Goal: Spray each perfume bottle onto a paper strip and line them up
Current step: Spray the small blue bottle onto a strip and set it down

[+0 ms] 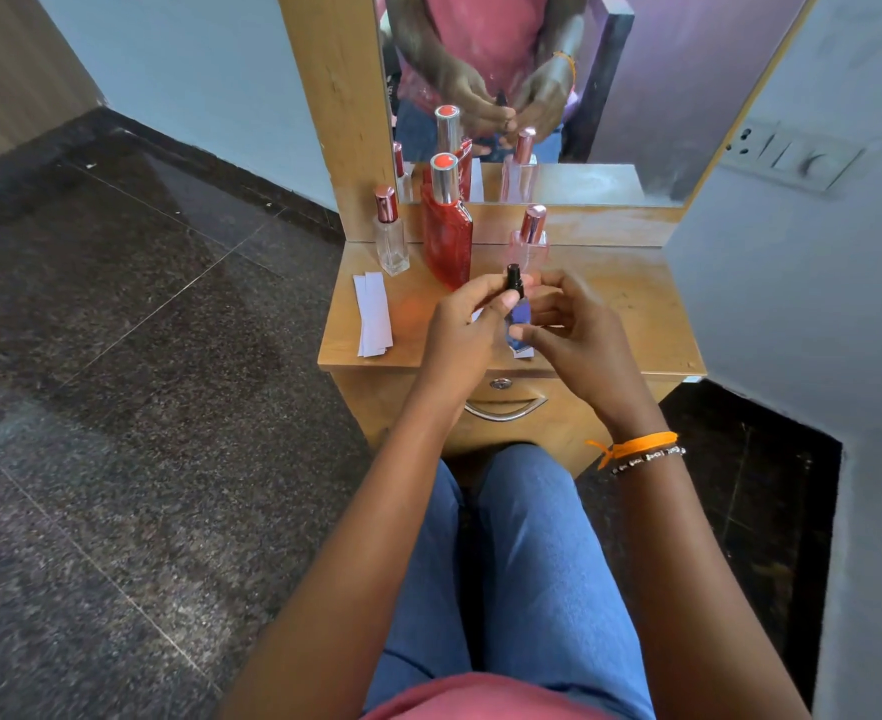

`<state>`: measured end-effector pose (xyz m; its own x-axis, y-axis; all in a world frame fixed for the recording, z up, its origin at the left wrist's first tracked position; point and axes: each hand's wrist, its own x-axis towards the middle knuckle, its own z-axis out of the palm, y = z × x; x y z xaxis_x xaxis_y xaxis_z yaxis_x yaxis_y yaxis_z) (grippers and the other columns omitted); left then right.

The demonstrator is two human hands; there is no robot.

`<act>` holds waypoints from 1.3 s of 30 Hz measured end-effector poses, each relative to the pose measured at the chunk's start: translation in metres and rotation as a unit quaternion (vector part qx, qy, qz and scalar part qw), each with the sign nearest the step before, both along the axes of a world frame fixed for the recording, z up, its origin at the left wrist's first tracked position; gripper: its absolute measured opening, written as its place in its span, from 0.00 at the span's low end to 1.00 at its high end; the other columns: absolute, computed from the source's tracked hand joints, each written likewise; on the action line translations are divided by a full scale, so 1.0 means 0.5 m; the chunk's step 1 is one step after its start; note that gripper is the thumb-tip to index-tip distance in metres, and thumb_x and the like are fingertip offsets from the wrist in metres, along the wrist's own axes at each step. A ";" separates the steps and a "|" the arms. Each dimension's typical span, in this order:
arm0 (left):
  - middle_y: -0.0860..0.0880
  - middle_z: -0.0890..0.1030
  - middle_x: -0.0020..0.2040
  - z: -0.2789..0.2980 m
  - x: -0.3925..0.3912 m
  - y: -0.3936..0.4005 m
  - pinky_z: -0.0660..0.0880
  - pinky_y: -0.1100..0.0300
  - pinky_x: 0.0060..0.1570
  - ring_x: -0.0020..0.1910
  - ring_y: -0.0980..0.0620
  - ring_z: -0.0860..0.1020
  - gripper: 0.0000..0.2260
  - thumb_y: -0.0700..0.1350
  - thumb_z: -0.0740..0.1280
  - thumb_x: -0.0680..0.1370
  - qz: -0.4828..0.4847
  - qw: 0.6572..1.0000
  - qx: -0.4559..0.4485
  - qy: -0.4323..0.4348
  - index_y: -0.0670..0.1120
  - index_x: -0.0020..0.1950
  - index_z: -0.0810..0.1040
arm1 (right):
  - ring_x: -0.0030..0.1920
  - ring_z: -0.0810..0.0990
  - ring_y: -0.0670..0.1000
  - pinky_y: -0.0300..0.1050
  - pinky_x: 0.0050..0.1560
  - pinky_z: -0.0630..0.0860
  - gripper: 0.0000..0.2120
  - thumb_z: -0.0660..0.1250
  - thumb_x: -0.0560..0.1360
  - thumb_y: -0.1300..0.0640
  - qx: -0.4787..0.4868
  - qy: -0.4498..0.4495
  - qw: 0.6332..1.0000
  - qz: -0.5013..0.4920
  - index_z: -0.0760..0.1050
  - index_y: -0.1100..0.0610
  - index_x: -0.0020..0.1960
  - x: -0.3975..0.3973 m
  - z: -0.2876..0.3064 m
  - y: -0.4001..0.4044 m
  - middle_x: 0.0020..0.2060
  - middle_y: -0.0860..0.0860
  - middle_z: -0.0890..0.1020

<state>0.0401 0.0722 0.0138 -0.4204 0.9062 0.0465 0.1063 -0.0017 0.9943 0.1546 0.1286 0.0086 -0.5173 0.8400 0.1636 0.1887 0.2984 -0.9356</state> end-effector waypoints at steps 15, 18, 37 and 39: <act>0.49 0.79 0.60 -0.074 -0.008 -0.027 0.66 0.55 0.62 0.61 0.46 0.69 0.13 0.38 0.61 0.78 0.065 0.892 -0.122 0.430 0.43 0.61 0.78 | 0.35 0.67 0.46 0.34 0.36 0.67 0.06 0.60 0.76 0.64 0.045 -0.086 0.987 -0.126 0.67 0.65 0.52 0.029 -0.023 0.022 0.38 0.51 0.71; 0.48 0.80 0.55 -0.064 -0.006 -0.027 0.67 0.56 0.55 0.55 0.45 0.71 0.11 0.38 0.62 0.77 0.090 0.897 -0.118 0.416 0.43 0.57 0.80 | 0.35 0.69 0.47 0.27 0.34 0.66 0.07 0.67 0.73 0.64 0.078 -0.146 0.977 -0.133 0.72 0.64 0.51 0.018 -0.038 0.023 0.38 0.51 0.72; 0.48 0.76 0.61 -0.058 -0.022 0.018 0.65 0.50 0.60 0.62 0.44 0.68 0.13 0.40 0.66 0.76 0.100 0.913 -0.194 0.344 0.48 0.59 0.71 | 0.37 0.74 0.53 0.44 0.36 0.70 0.08 0.68 0.71 0.63 0.094 -0.161 0.969 -0.161 0.73 0.61 0.49 0.011 -0.052 0.032 0.39 0.52 0.77; 0.46 0.79 0.56 -0.052 -0.019 0.015 0.73 0.50 0.55 0.57 0.45 0.74 0.16 0.36 0.67 0.75 0.098 0.940 -0.161 0.284 0.47 0.60 0.69 | 0.38 0.73 0.53 0.44 0.36 0.69 0.07 0.69 0.71 0.63 0.104 -0.166 0.969 -0.153 0.73 0.60 0.48 0.012 -0.056 0.033 0.39 0.53 0.77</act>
<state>0.0305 0.0796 -0.0123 -0.5707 0.8195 0.0516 0.5878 0.3639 0.7226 0.1608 0.1450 -0.0195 -0.3033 0.9287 0.2132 0.5781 0.3572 -0.7337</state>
